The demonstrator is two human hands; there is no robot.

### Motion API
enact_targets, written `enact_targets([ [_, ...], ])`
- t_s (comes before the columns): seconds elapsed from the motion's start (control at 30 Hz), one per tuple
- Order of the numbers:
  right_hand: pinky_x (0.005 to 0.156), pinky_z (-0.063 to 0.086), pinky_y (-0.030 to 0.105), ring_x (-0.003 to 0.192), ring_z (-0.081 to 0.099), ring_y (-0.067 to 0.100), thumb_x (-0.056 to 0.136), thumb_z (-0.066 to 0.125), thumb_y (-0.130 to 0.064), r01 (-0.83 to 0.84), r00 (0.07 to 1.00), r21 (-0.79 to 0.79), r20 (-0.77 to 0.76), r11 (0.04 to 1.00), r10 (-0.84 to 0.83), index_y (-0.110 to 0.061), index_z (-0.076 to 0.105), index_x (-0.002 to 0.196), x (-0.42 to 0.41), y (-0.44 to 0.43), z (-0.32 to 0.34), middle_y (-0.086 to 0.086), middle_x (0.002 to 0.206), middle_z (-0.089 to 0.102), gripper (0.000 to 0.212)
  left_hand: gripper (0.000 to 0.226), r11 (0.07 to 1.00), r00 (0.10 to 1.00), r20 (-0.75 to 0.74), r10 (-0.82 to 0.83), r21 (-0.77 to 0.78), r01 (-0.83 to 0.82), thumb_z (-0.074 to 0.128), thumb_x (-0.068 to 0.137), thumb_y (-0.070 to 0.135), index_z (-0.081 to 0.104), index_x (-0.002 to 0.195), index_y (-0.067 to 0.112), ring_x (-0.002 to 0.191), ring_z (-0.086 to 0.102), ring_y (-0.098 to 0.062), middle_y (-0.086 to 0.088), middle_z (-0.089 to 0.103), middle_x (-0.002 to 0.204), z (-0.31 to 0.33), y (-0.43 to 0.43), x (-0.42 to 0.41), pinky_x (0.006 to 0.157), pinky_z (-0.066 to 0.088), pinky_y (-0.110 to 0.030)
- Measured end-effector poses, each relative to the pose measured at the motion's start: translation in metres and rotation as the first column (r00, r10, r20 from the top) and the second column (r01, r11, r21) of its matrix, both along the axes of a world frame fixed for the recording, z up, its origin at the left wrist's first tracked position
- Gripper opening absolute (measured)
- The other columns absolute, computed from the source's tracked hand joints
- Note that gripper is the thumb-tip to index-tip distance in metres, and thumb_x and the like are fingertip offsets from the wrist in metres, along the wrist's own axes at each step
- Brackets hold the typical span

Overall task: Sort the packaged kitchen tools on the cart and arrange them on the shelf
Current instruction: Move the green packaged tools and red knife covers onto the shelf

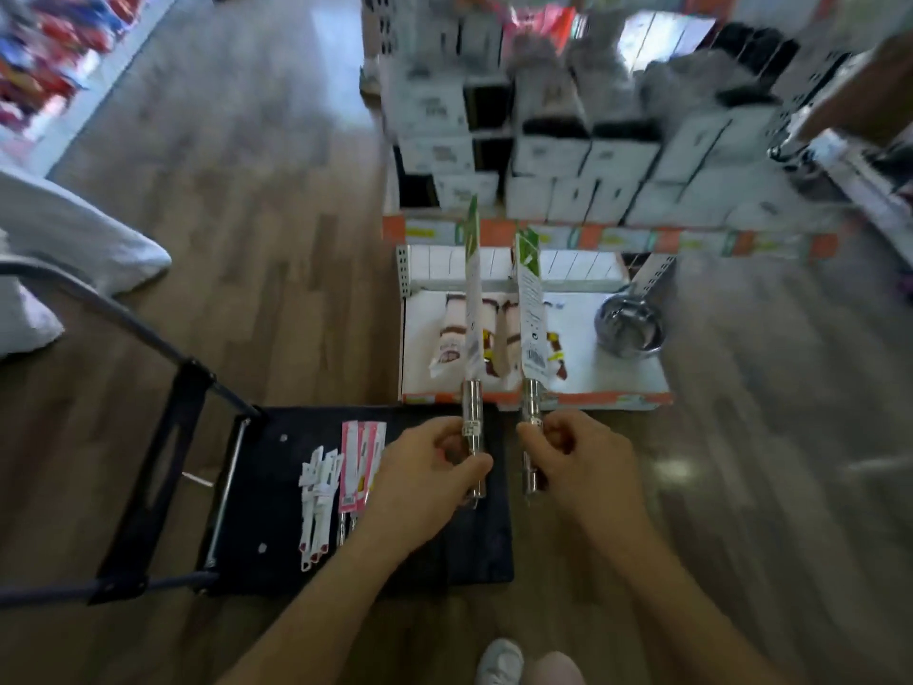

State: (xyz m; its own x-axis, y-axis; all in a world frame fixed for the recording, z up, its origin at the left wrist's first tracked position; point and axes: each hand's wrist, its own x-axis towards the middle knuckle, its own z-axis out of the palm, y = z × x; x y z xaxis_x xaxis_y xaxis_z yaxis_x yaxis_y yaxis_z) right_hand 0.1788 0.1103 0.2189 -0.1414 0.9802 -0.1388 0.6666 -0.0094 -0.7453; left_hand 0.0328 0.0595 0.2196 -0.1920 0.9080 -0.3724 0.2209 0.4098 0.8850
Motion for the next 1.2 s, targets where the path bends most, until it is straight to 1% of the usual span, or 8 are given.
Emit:
enact_targets([
  [0.23,0.054,0.041,0.006,0.059,0.054,-0.012,0.084,0.065,-0.024,-0.028,0.991,0.010,-0.131,1.000,0.029,-0.022,0.057,0.064,0.036,-0.008,0.104,-0.010,0.057,0.057,0.021,0.026,0.994,0.996,0.028,0.090,0.056,-0.092,0.066,0.084,0.015,0.055,0.081,0.039,0.070,0.065,-0.010,0.004,0.066,0.081,0.108,-0.018,0.032,0.065,0.057,-0.020],
  [0.33,0.053,0.042,0.005,0.059,0.056,-0.011,0.083,0.065,-0.022,-0.060,0.981,0.023,-0.182,0.998,0.064,-0.025,0.058,0.064,0.048,-0.006,0.128,-0.010,0.055,0.059,0.021,0.028,0.985,0.983,0.099,0.152,0.070,-0.159,0.066,0.083,0.013,0.057,0.082,0.039,0.074,0.067,-0.010,0.005,0.067,0.081,0.131,-0.019,0.040,0.070,0.059,-0.028],
  [0.47,0.050,0.042,0.008,0.054,0.056,-0.004,0.083,0.064,-0.025,-0.106,0.969,0.048,-0.220,0.993,0.114,-0.024,0.059,0.064,0.052,0.002,0.151,-0.007,0.052,0.059,0.020,0.027,0.980,0.980,0.129,0.149,0.112,-0.163,0.066,0.083,0.010,0.061,0.082,0.037,0.081,0.068,-0.018,0.000,0.070,0.085,0.152,-0.014,0.041,0.072,0.059,-0.032],
  [0.63,0.051,0.048,0.017,0.054,0.057,0.003,0.082,0.062,-0.025,-0.130,0.913,-0.023,-0.392,0.991,0.111,-0.021,0.063,0.070,0.035,0.021,0.173,0.000,0.060,0.063,0.013,0.024,0.975,0.958,0.265,0.112,0.155,-0.156,0.064,0.082,0.011,0.063,0.089,0.034,0.076,0.069,-0.008,0.005,0.072,0.083,0.171,0.007,0.021,0.061,0.054,-0.017],
  [0.73,0.054,0.053,0.026,0.059,0.062,0.012,0.083,0.061,-0.020,-0.127,0.870,-0.037,-0.485,0.991,0.093,-0.017,0.064,0.072,0.013,0.038,0.184,0.005,0.065,0.067,0.012,0.022,0.976,0.949,0.308,0.073,0.172,-0.131,0.062,0.083,0.010,0.066,0.100,0.024,0.080,0.071,-0.010,0.003,0.074,0.087,0.178,0.027,-0.001,0.064,0.056,-0.020],
  [0.83,0.049,0.052,0.019,0.055,0.064,0.008,0.086,0.058,-0.016,-0.122,0.834,-0.040,-0.546,0.992,0.080,-0.009,0.064,0.076,-0.011,0.058,0.191,-0.001,0.062,0.068,0.014,0.021,0.973,0.942,0.335,0.007,0.214,-0.083,0.059,0.085,0.008,0.068,0.100,0.021,0.085,0.071,-0.017,-0.003,0.074,0.093,0.185,0.052,-0.026,0.071,0.058,-0.026],
  [0.97,0.048,0.049,0.015,0.050,0.060,0.002,0.087,0.056,-0.014,-0.089,0.818,-0.003,-0.570,0.996,0.071,-0.010,0.064,0.077,-0.036,0.083,0.199,-0.003,0.057,0.066,0.014,0.022,0.958,0.956,0.290,-0.050,0.284,-0.036,0.059,0.086,0.008,0.068,0.087,0.029,0.075,0.070,-0.007,0.002,0.074,0.085,0.200,0.086,-0.053,0.061,0.054,-0.015],
  [1.2,0.049,0.049,0.015,0.051,0.057,0.004,0.088,0.055,-0.019,-0.124,0.831,-0.016,-0.548,0.992,0.095,-0.012,0.064,0.079,-0.054,0.139,0.205,0.002,0.064,0.063,0.015,0.017,0.954,0.934,0.350,-0.071,0.297,-0.039,0.057,0.085,0.011,0.067,0.096,0.020,0.085,0.070,-0.018,-0.012,0.071,0.100,0.210,0.142,-0.074,0.064,0.056,-0.020],
])
